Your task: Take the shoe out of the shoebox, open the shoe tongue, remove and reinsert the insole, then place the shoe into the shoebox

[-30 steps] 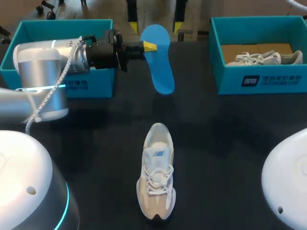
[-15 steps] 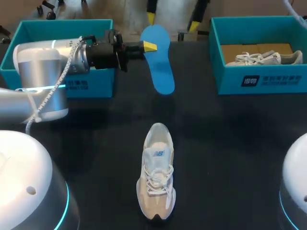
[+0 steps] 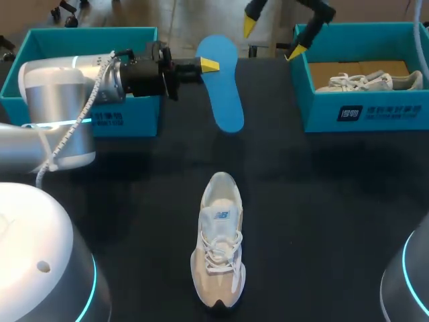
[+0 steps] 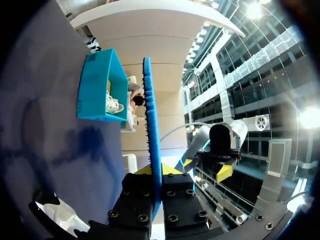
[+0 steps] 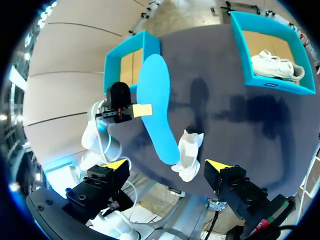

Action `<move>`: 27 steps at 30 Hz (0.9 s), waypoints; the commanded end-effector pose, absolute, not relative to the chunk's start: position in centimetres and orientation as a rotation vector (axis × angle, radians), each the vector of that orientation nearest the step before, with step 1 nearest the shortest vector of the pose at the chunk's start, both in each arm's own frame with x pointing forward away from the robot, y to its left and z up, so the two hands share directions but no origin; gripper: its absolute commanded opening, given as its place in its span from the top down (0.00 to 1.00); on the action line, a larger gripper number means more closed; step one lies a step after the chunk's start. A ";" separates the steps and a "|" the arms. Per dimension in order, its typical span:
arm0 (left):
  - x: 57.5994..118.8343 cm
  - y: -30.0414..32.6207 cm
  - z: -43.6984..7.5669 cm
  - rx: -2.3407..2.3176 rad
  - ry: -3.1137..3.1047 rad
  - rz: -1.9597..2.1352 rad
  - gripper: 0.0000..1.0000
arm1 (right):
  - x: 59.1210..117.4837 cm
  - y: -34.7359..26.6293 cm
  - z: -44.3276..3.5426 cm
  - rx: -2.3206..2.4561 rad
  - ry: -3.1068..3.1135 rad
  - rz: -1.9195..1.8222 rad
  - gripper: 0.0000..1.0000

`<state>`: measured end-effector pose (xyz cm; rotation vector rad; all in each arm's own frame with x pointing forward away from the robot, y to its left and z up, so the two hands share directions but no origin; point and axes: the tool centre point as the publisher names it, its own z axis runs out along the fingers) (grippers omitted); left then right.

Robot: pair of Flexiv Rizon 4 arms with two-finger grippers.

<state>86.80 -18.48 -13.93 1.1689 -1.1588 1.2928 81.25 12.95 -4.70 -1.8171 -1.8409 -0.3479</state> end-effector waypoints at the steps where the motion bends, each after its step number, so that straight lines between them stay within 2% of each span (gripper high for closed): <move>1: 86.7 -18.4 -13.9 1.170 -1.160 1.292 1.00 | 81.0 12.1 -6.0 -1.536 -1.475 -0.749 0.00; 27: 86.7 -18.4 -13.9 1.170 -1.160 1.292 1.00 | 81.8 12.3 -9.7 -1.384 -1.302 -0.973 0.00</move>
